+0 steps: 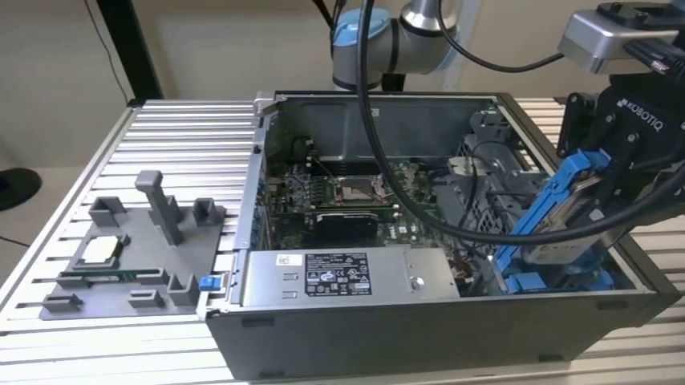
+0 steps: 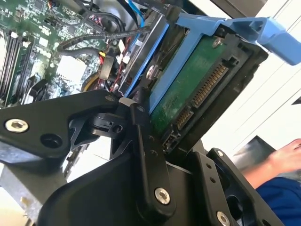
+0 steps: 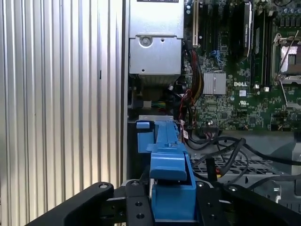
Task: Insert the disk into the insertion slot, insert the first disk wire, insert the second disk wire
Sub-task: 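Insert the disk into the insertion slot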
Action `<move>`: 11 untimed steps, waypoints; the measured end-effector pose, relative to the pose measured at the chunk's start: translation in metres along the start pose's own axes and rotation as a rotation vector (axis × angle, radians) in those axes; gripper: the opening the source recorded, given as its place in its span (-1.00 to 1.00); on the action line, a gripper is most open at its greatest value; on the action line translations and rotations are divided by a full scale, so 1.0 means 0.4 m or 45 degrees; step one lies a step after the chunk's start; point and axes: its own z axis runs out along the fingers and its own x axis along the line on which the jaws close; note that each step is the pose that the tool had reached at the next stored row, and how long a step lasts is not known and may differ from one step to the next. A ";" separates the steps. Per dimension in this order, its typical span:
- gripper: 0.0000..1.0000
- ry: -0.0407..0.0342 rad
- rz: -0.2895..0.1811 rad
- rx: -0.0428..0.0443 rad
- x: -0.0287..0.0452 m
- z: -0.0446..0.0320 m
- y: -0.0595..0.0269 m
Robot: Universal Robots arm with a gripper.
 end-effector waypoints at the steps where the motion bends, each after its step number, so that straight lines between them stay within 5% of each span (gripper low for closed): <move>1: -1.00 0.0001 0.000 0.001 0.000 0.000 0.000; 8: -1.00 -0.0072 0.000 0.036 0.000 0.001 0.000; 11: -1.00 -0.0056 0.000 0.041 -0.001 0.010 0.000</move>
